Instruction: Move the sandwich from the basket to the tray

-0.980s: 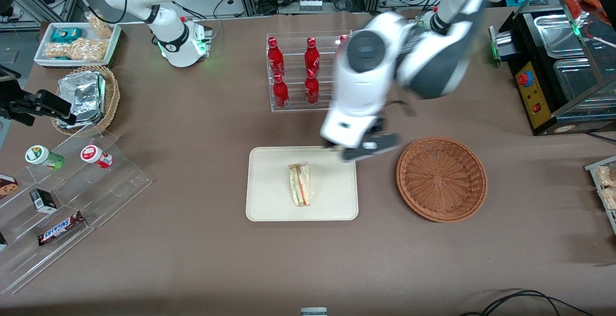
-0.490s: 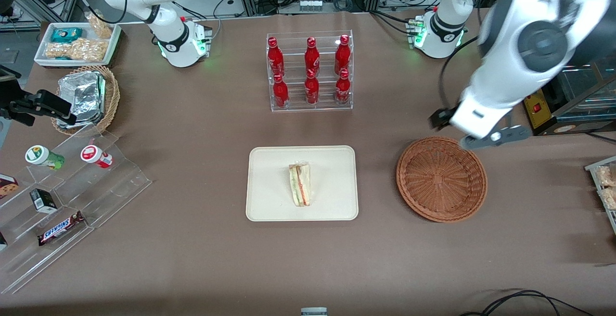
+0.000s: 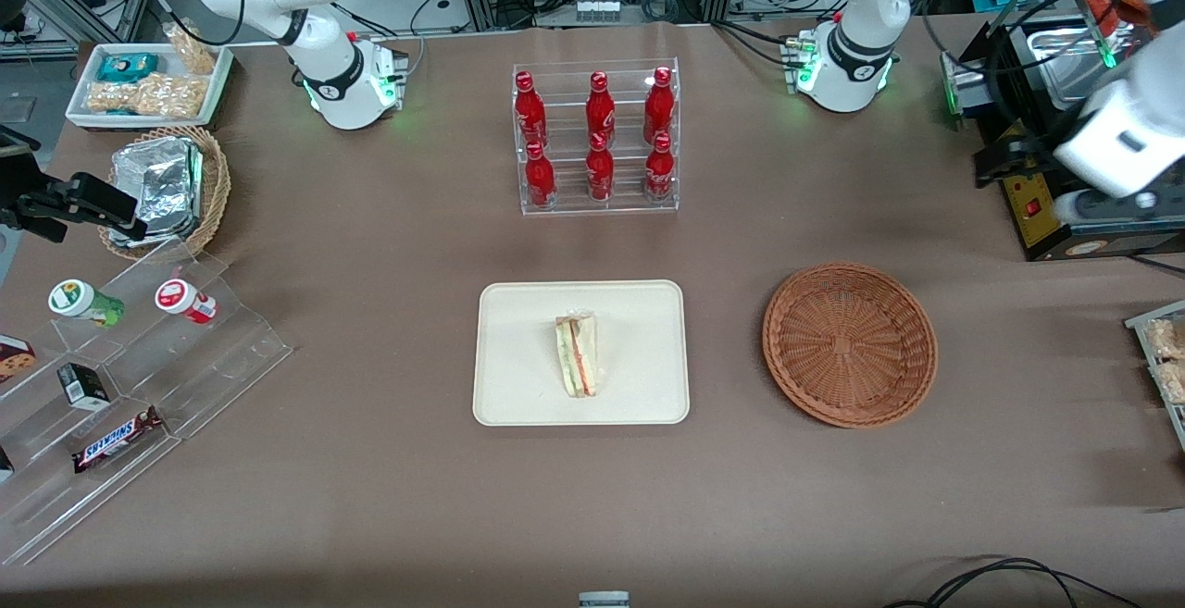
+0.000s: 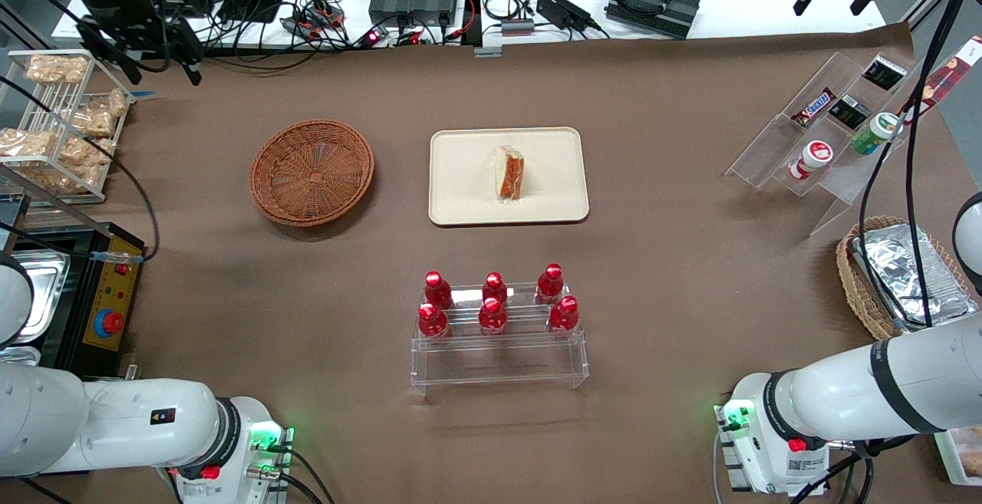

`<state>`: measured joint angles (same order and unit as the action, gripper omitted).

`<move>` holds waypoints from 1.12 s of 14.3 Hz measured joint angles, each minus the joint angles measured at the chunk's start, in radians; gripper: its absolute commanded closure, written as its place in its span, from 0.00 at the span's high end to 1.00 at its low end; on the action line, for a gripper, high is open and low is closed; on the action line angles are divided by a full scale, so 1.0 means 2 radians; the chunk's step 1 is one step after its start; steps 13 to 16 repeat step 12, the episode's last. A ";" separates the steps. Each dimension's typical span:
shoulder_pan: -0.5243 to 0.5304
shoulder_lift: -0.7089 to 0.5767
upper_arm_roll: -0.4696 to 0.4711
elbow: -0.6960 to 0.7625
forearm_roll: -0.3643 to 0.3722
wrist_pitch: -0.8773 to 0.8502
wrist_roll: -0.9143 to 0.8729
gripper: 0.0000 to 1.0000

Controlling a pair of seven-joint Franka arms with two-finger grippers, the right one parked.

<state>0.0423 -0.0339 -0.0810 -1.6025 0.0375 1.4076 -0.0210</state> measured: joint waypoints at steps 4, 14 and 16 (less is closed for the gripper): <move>0.002 0.000 0.019 0.037 -0.004 0.001 0.003 1.00; -0.029 0.002 0.045 0.046 -0.028 -0.015 -0.010 1.00; -0.029 0.002 0.045 0.046 -0.028 -0.015 -0.010 1.00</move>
